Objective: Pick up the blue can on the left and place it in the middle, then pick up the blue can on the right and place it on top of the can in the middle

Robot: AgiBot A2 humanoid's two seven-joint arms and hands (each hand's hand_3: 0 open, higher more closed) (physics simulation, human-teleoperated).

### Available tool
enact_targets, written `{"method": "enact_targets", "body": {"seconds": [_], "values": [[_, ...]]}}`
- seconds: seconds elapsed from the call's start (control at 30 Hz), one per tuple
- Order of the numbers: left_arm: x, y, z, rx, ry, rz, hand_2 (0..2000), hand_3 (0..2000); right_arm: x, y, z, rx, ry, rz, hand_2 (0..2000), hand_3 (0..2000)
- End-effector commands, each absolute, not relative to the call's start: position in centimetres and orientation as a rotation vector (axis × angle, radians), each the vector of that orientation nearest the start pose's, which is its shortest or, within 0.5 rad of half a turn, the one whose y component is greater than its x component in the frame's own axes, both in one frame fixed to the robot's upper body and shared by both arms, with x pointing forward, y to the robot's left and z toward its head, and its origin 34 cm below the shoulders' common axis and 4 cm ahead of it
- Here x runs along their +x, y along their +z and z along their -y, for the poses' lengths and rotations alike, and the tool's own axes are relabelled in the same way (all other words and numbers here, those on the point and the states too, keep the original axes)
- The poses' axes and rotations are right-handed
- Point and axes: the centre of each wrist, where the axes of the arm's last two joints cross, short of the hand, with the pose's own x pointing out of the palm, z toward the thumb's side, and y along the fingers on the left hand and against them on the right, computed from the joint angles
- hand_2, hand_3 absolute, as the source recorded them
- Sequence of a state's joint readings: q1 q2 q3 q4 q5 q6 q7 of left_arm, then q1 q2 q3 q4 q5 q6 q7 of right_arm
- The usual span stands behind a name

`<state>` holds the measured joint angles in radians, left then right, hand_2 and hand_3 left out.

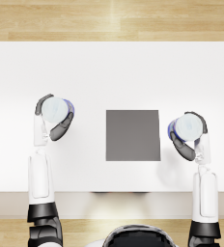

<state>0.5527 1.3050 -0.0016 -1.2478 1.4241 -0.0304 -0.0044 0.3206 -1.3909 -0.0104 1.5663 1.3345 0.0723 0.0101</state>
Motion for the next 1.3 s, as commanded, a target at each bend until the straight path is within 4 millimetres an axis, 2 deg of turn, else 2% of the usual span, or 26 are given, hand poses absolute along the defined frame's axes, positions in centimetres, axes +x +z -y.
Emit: {"method": "enact_targets", "body": {"seconds": [0.03, 0.43, 0.53, 0.63, 0.93, 1.07, 1.23, 1.27, 1.3], "values": [[34.1, 21.5, -23.1, 0.352, -1.618, 0.119, 2000, 1520, 28.9, 21.9, 22.4, -0.297, 1.633, 0.368, 2000, 1520], [33.4, 22.1, -14.5, 0.439, -1.887, 0.132, 2000, 1520, 28.9, 23.9, 21.9, -0.361, 1.682, 0.433, 2000, 1520], [33.0, 21.7, -13.0, 0.442, -1.936, 0.122, 2000, 1520, 29.0, 24.3, 21.7, -0.373, 1.697, 0.445, 2000, 1520], [33.0, 20.4, -11.8, 0.418, -1.980, 0.075, 2000, 1520, 29.0, 24.9, 21.3, -0.393, 1.711, 0.465, 2000, 1520], [32.4, 16.4, -10.0, 0.341, -2.054, -0.059, 2000, 1520, 29.2, 25.7, 20.6, -0.407, 1.725, 0.492, 2000, 1520], [32.2, 14.1, -9.7, 0.359, -2.085, -0.024, 2000, 1520, 29.2, 25.9, 20.4, -0.409, 1.724, 0.502, 2000, 1520], [32.7, 12.8, -9.5, 0.360, -2.082, 0.028, 2000, 1520, 29.0, 26.2, 20.0, -0.419, 1.734, 0.516, 2000, 1520], [32.8, 12.4, -9.5, 0.362, -2.082, 0.039, 639, 1193, 29.0, 26.3, 19.9, -0.421, 1.736, 0.519, 2000, 1520], [32.9, 11.9, -9.6, 0.362, -2.087, 0.051, 0, 867, 28.9, 26.5, 19.7, -0.429, 1.743, 0.527, 2000, 1520]]}}
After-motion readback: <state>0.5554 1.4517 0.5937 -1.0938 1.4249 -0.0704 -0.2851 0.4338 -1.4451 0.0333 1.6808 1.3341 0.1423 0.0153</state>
